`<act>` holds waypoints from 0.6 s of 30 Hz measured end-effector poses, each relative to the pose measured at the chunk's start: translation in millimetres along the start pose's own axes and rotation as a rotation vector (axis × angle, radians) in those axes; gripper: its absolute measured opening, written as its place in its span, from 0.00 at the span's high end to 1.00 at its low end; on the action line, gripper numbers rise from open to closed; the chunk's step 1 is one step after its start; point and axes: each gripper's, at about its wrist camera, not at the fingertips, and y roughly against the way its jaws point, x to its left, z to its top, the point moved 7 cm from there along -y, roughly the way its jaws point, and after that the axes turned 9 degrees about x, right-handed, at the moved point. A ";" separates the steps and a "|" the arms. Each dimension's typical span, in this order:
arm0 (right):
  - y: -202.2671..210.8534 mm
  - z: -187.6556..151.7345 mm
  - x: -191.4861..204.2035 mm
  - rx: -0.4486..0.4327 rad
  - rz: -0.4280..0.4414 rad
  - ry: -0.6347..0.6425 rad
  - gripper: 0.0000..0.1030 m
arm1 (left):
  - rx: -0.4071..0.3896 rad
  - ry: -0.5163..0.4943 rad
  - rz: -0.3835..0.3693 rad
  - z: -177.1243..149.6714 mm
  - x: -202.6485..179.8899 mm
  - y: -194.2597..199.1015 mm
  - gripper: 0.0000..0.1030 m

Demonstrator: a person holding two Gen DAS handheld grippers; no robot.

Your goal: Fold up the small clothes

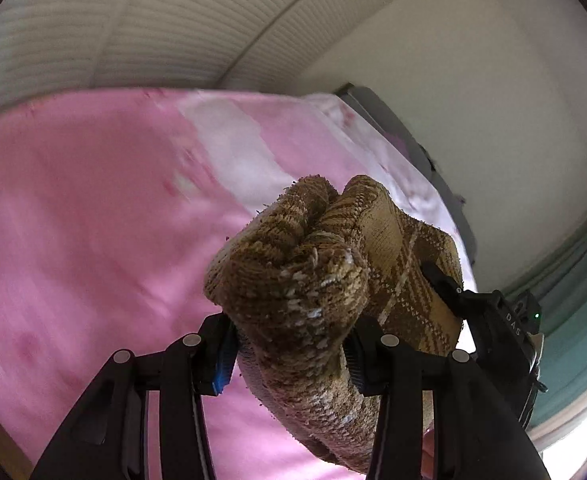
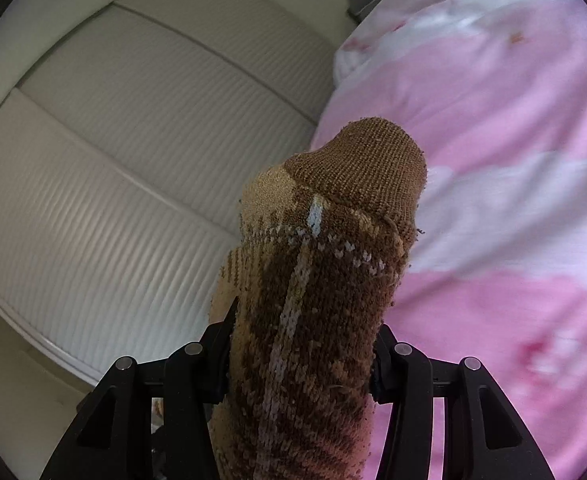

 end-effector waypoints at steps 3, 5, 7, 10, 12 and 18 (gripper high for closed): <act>-63.9 11.5 21.1 0.035 0.022 0.024 0.51 | -0.037 0.005 0.038 44.0 39.6 6.8 0.57; -98.0 17.8 29.4 0.045 0.031 0.030 0.51 | -0.051 0.014 0.048 70.4 62.8 5.6 0.57; -135.5 27.4 34.8 0.053 0.032 0.043 0.51 | -0.061 0.013 0.057 87.8 81.5 1.8 0.57; -166.1 34.2 35.5 0.063 0.028 0.064 0.51 | -0.065 0.008 0.048 109.4 106.2 -17.7 0.57; -185.8 40.5 27.9 0.072 0.020 0.068 0.51 | -0.063 0.006 0.042 118.5 123.1 -32.7 0.57; -247.9 47.5 -21.8 0.118 -0.042 0.064 0.50 | -0.053 -0.015 0.073 117.1 168.2 -81.4 0.54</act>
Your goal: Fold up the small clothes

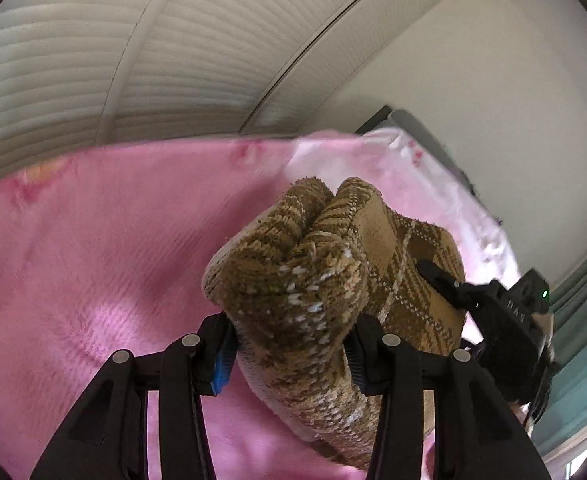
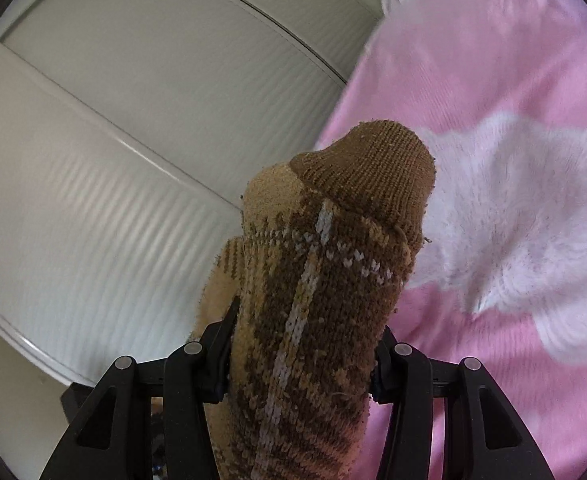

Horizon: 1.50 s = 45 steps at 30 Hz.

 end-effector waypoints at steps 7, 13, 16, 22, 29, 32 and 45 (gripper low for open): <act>8.5 -15.2 -32.6 -0.031 -0.047 -0.023 0.31 | -0.032 -0.018 0.010 -13.1 13.6 -6.2 0.19; 34.9 -37.1 -30.8 -0.050 -0.161 0.005 0.22 | -0.027 0.031 0.010 -14.5 20.2 4.5 0.19; 53.3 -43.1 -23.0 -0.080 -0.210 0.031 0.21 | -0.053 0.049 0.025 -19.0 17.5 21.5 0.20; 86.6 -52.4 18.9 -0.193 -0.296 0.256 0.21 | -0.231 -0.085 0.159 -22.9 1.5 75.7 0.20; 73.4 -76.9 54.1 -0.175 -0.526 0.638 0.21 | -0.282 -0.290 0.405 -18.1 -17.4 73.0 0.21; 52.1 -80.5 59.0 -0.137 -0.596 0.725 0.21 | -0.228 -0.207 0.425 -8.0 8.9 61.7 0.21; 38.8 -73.1 43.6 -0.120 -0.644 0.683 0.08 | -0.159 -0.216 0.487 -7.9 33.6 34.2 0.16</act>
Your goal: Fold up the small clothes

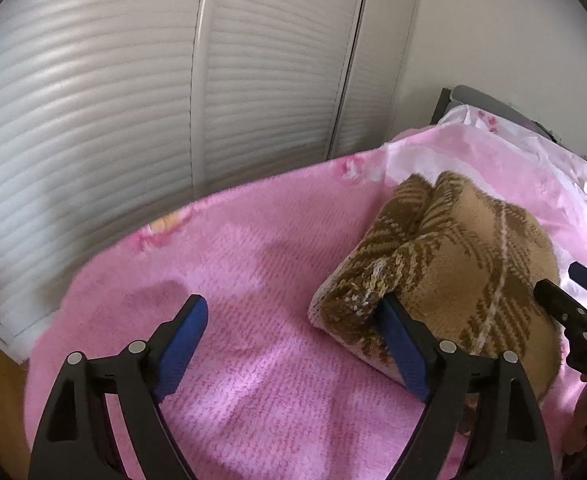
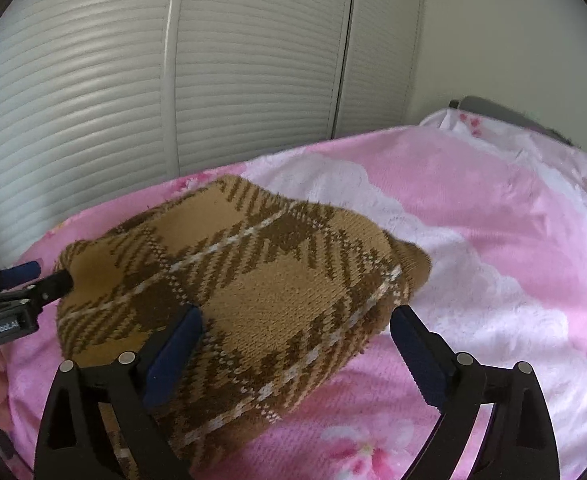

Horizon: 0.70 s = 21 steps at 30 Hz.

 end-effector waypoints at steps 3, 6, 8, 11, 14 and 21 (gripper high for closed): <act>32.5 -1.7 0.7 -0.050 -0.012 0.000 0.08 | -0.036 -0.020 0.012 0.8 -2.7 26.6 0.17; 66.5 -7.9 -2.1 -0.084 -0.009 -0.030 0.08 | -0.072 -0.065 0.012 -1.5 -13.5 60.6 0.18; 105.1 -21.0 -5.7 -0.112 -0.023 -0.038 0.08 | -0.097 -0.125 0.005 -10.8 -29.1 93.9 0.17; 158.2 -43.9 -15.0 -0.131 -0.058 -0.055 0.08 | -0.118 -0.211 -0.008 -32.5 -56.3 141.6 0.17; 222.0 -80.4 -33.4 -0.142 -0.113 -0.103 0.08 | -0.131 -0.294 -0.036 -66.7 -90.7 193.3 0.11; 375.6 -188.9 -96.1 -0.112 -0.258 -0.295 0.08 | -0.100 -0.379 -0.217 -156.2 -176.5 301.7 0.07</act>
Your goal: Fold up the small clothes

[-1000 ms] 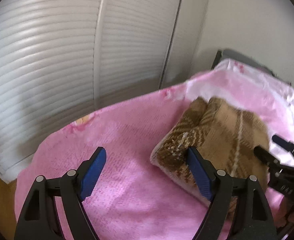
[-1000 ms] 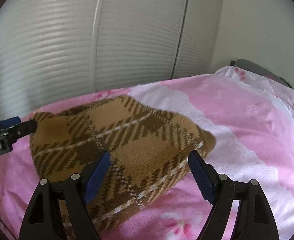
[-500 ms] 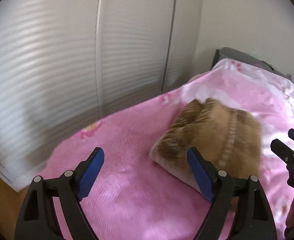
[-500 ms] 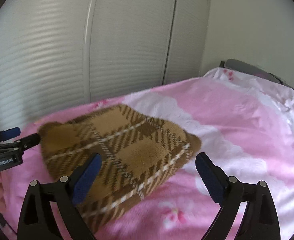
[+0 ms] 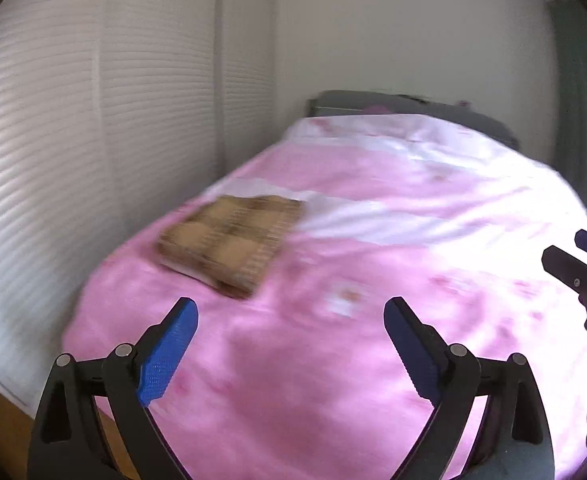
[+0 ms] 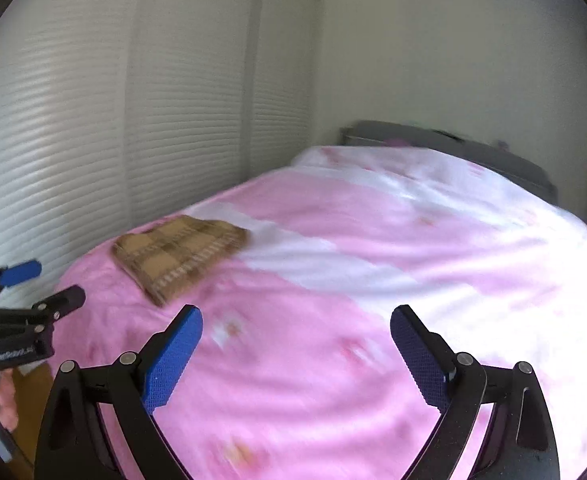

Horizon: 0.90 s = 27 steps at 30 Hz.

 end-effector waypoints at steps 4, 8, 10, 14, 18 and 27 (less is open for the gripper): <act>82.6 -47.0 -81.5 -0.005 -0.156 -0.139 0.06 | -0.008 -0.061 -0.070 -16.5 -68.4 40.9 0.03; 143.5 -89.3 -137.7 0.008 -0.250 -0.222 0.06 | -0.027 -0.130 -0.113 -31.2 -128.6 76.1 0.01; 165.7 -103.8 -156.3 0.008 -0.294 -0.240 0.06 | -0.030 -0.164 -0.135 -38.8 -155.9 90.6 0.01; 206.7 -135.5 -189.1 0.004 -0.357 -0.290 0.06 | -0.017 -0.197 -0.185 -51.2 -193.6 108.6 0.01; 225.0 -153.8 -204.5 0.006 -0.375 -0.322 0.06 | -0.028 -0.245 -0.183 -61.7 -223.0 127.0 0.00; 244.8 -168.7 -215.3 -0.005 -0.399 -0.360 0.05 | -0.022 -0.274 -0.180 -76.2 -233.3 143.3 0.00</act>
